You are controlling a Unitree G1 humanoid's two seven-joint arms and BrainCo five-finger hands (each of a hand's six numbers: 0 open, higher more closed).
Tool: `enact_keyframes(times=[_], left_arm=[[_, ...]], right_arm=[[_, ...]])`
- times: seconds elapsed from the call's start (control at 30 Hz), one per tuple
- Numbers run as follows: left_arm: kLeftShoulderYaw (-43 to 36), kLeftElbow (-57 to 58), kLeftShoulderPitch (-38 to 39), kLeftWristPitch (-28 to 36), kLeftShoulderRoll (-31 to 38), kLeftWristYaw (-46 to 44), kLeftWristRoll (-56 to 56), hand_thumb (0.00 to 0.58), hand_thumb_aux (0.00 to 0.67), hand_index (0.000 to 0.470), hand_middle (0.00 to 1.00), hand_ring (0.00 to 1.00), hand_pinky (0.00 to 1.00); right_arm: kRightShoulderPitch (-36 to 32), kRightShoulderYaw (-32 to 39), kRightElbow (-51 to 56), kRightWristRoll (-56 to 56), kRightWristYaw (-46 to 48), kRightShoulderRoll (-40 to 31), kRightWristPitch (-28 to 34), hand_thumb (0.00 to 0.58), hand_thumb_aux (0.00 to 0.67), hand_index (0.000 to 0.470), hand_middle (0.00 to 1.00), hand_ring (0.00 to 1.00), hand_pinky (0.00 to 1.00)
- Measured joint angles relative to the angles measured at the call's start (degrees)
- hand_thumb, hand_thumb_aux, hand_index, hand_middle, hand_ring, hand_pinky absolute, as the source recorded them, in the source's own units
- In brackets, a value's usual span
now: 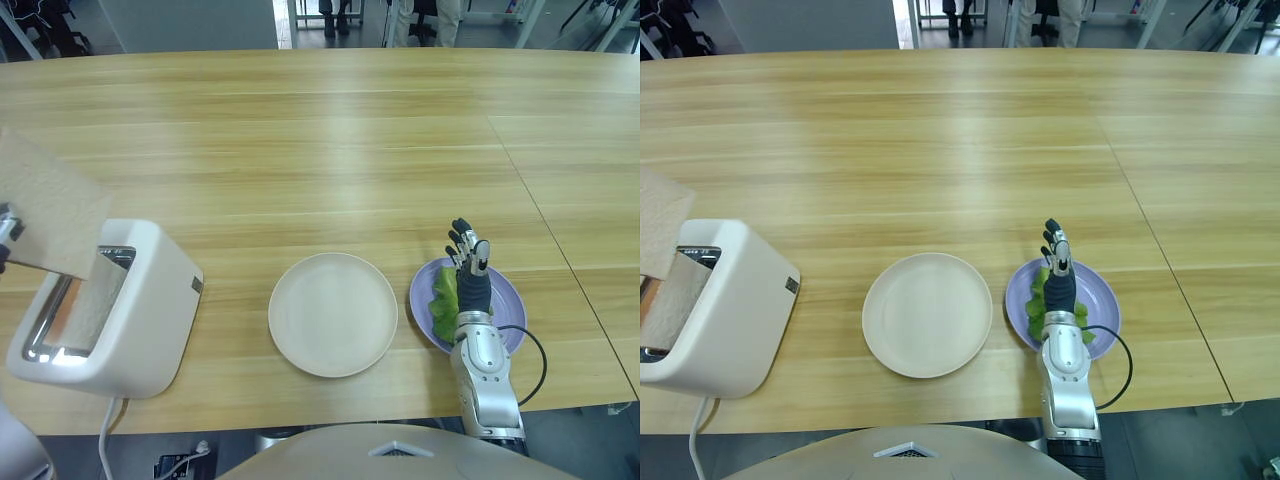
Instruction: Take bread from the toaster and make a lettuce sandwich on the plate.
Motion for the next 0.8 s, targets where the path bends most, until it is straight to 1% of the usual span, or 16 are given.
enact_keyframes(times=[0.2, 0.33, 0.43, 0.63, 0.77, 0.8], left_arm=[[-4.44, -0.57, -5.03, 5.25, -2.53, -1.03, -9.53, 0.580, 0.670, 0.460, 1.00, 1.00, 1.00], [-9.39, -1.41, -7.00, 8.71, -4.26, -1.49, -15.09, 0.580, 0.670, 0.460, 1.00, 1.00, 1.00], [-15.37, -1.74, -7.53, 10.78, -6.94, -1.63, -18.74, 0.580, 0.670, 0.460, 1.00, 1.00, 1.00], [-24.06, -1.71, -6.81, 11.00, -9.09, -0.42, -20.64, 0.580, 0.670, 0.460, 1.00, 1.00, 1.00], [-31.36, 0.73, -6.81, 8.18, -9.24, -0.38, -20.97, 0.580, 0.670, 0.460, 1.00, 1.00, 1.00], [-32.20, 1.19, -6.78, 7.75, -9.25, -0.38, -20.91, 0.580, 0.670, 0.460, 1.00, 1.00, 1.00]], right_arm=[[-0.12, 0.18, 0.29, -0.04, -0.01, 0.06, -0.01, 0.000, 0.000, 0.000, 0.00, 0.00, 0.00], [-0.25, 0.37, 0.35, -0.09, -0.03, 0.12, 0.00, 0.000, 0.000, 0.000, 0.00, 0.00, 0.00], [-0.44, 0.84, 0.33, -0.13, -0.02, 0.39, 0.00, 0.000, 0.000, 0.000, 0.00, 0.00, 0.00], [-0.96, 1.48, 0.32, -0.65, 0.06, 0.49, 0.04, 0.000, 0.000, 0.000, 0.00, 0.00, 0.00], [-2.42, 2.30, 0.30, -0.71, 0.36, 0.84, 0.04, 0.000, 0.000, 0.000, 0.00, 0.00, 0.00], [-2.68, 2.36, 0.27, -0.72, 0.43, 0.83, 0.03, 0.000, 0.000, 0.000, 0.00, 0.00, 0.00]])
